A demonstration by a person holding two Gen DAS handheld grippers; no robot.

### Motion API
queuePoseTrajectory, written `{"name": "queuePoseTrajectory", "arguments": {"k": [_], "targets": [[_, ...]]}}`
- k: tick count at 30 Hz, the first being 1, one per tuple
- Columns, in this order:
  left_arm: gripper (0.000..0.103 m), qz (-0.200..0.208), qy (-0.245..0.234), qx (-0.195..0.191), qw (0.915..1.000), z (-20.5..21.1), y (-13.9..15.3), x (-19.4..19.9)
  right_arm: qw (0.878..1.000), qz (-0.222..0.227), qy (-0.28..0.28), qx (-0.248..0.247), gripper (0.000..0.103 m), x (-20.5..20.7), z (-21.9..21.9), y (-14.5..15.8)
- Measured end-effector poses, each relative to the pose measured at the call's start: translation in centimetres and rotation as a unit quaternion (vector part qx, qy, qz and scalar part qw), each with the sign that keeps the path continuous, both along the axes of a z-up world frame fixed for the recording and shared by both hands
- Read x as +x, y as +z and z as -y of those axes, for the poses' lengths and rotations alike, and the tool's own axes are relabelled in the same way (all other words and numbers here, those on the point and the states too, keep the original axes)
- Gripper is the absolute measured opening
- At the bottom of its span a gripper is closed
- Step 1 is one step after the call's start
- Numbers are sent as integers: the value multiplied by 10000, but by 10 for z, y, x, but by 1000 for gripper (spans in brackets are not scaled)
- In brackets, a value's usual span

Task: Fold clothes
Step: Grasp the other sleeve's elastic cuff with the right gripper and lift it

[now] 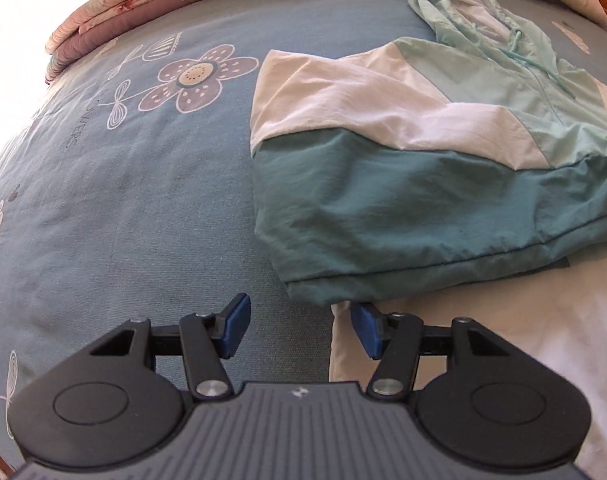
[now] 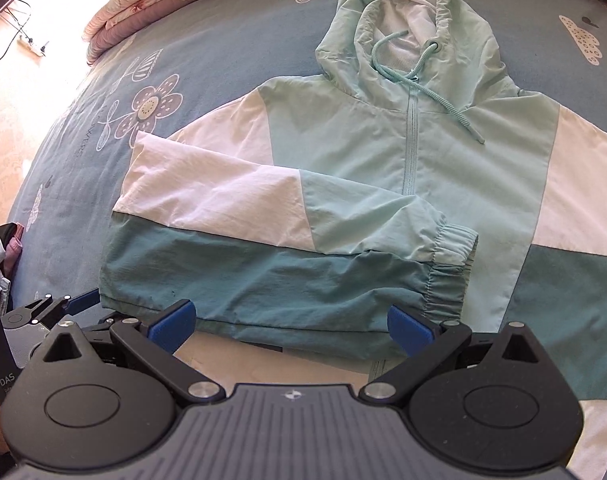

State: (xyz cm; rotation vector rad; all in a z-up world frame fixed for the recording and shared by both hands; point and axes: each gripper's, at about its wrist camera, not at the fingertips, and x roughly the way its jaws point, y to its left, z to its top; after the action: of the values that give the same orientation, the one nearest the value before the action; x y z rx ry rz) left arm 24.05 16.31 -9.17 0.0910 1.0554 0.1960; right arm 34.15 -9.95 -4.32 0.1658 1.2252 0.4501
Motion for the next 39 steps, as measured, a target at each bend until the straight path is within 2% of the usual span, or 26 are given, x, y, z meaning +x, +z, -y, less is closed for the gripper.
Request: {"name": "queuePoseTrajectory", "arguments": {"k": [5, 7, 10, 14, 15, 17, 19, 20, 22, 24, 27, 29, 31, 34, 35, 36, 37, 39], "targets": [[59, 388, 129, -113, 9991, -10, 14, 8, 9950, 317, -938, -137, 103, -7, 36, -5], [60, 444, 134, -109, 9989, -13, 18, 12, 9909, 295, -1310, -38, 103, -2, 55, -15], [61, 400, 35, -111, 9991, -13, 21, 17, 9863, 117, -1600, 395, 103, 10, 76, -41], [61, 312, -131, -31, 9994, -10, 19, 22, 9859, -426, -1411, 789, 98, 31, 84, -80], [61, 299, -169, -9, 9994, -9, 19, 23, 9855, -488, -1333, 926, 100, 32, 87, -86], [62, 205, -247, 109, 9994, -7, 15, 24, 9802, -623, -1179, 1462, 103, 35, 98, -93], [62, 46, -276, 203, 9994, -6, 11, 27, 9682, -923, -850, 2164, 102, 40, 104, -95], [62, -38, -288, 247, 9993, -6, 9, 28, 9671, -959, -646, 2265, 102, 41, 102, -95], [62, -127, -282, 274, 9991, -5, 7, 29, 9714, -1014, -339, 2118, 102, 47, 93, -100], [62, -187, -242, 233, 9993, -4, 7, 31, 9700, -1027, -94, 2200, 103, 53, 87, -105], [62, -266, -128, 114, 9995, -7, 6, 33, 9554, -1216, -210, 2682, 103, 58, 101, -115], [62, -310, -32, 32, 9995, -9, 5, 33, 9534, -1334, -144, 2701, 103, 57, 102, -115], [62, -373, 72, -32, 9993, -10, 3, 35, 9607, -1280, -29, 2462, 103, 55, 94, -111], [62, -404, 226, -152, 9988, -13, 3, 36, 9662, -1355, -203, 2184, 102, 58, 85, -104], [62, -407, 237, -160, 9988, -13, 3, 35, 9673, -1315, -335, 2143, 100, 59, 85, -103], [62, -410, 234, -158, 9988, -13, 3, 35, 9682, -1275, -466, 2103, 87, 59, 86, -101], [62, -417, 224, -150, 9988, -12, 3, 35, 9684, -1320, -537, 2048, 61, 60, 88, -101], [62, -429, 217, -141, 9987, -12, 3, 35, 9684, -1357, -637, 1994, 32, 62, 91, -100]]}}
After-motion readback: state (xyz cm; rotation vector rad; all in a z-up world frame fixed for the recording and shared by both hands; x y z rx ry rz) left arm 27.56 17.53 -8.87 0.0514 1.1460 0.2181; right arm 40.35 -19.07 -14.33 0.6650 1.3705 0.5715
